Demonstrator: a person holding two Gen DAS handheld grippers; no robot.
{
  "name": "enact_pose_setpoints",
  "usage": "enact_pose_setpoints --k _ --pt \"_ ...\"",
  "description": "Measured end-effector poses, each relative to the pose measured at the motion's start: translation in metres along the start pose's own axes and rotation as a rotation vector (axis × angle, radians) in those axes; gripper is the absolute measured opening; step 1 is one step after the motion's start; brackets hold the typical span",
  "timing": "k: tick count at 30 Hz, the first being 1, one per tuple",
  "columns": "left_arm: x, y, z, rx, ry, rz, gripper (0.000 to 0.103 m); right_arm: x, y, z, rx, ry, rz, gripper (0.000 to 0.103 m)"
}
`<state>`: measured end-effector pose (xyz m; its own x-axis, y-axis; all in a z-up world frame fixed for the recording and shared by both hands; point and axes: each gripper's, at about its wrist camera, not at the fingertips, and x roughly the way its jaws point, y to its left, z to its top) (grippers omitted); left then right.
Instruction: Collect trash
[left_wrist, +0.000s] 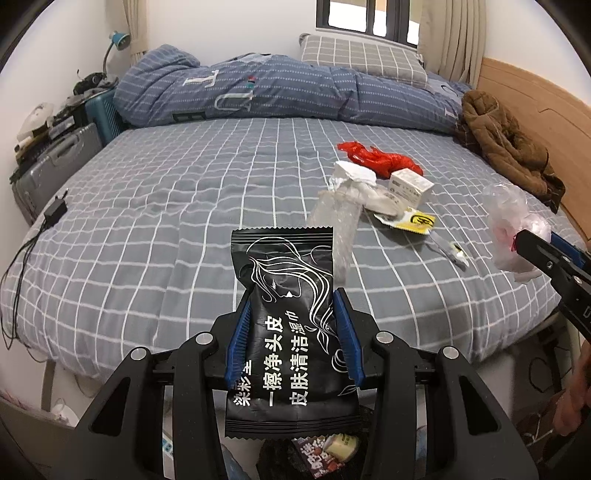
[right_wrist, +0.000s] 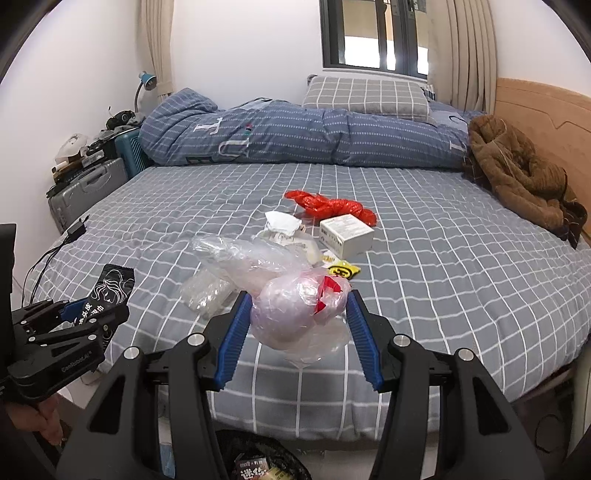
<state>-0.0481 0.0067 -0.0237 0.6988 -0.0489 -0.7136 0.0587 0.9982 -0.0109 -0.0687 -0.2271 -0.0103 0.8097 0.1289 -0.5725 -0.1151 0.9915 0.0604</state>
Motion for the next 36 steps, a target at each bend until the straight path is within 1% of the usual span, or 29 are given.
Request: enact_pose_setpoints --k 7,19,25,31,36 --pt "-0.013 -0.005 -0.027 -0.017 0.027 -0.022 0.042 -0.019 0.002 -0.021 0.003 0.019 -0.005 0.051" --pt "-0.038 -0.015 -0.054 -0.026 0.04 -0.051 0.042 -0.047 0.017 -0.05 0.0 0.04 0.013 0.051" --pt "-0.05 -0.015 -0.07 -0.04 0.059 -0.054 0.042 -0.058 0.02 -0.066 0.008 0.071 0.016 0.051" --pt "-0.059 -0.015 -0.083 -0.047 0.083 -0.041 0.042 -0.067 0.022 -0.081 0.014 0.108 0.007 0.051" --pt "-0.063 -0.017 -0.097 -0.042 0.113 -0.031 0.042 -0.068 0.021 -0.098 0.04 0.166 0.003 0.051"
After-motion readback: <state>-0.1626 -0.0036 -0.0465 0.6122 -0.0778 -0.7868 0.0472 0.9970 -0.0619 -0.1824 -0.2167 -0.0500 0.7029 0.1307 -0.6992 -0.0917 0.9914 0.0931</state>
